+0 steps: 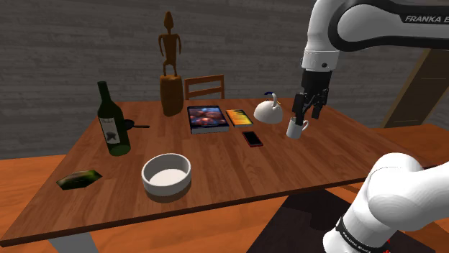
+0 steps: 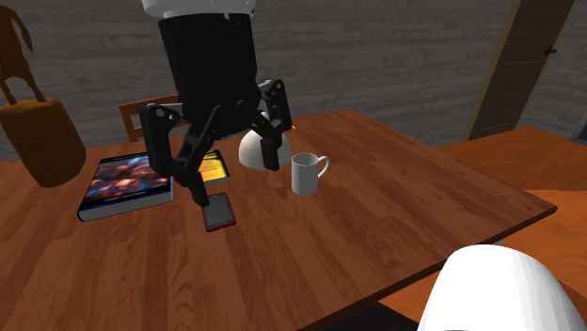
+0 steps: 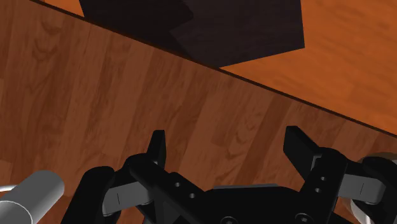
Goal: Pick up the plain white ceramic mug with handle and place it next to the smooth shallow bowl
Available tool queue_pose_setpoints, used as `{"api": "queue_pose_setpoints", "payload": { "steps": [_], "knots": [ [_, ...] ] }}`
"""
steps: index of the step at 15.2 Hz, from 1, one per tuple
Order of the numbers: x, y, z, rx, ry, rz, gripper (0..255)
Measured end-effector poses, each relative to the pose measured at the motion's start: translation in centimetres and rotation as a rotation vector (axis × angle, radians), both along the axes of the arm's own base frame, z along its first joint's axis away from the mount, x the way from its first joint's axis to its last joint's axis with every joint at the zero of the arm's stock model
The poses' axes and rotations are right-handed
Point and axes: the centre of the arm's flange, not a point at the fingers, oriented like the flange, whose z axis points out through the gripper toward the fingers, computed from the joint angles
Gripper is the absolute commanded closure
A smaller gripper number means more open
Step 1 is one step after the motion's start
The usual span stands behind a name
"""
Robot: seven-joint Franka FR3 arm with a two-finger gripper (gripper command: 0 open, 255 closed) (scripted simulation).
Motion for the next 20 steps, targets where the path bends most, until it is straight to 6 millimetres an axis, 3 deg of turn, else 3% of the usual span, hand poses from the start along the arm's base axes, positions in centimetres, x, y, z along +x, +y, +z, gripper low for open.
{"api": "queue_pose_setpoints", "payload": {
  "steps": [4,20],
  "knots": [
    [1.2,-2.0,-1.2,0.001,0.004,-0.008,0],
    [9.7,-19.8,-9.9,0.000,0.029,-0.065,0]
  ]
}}
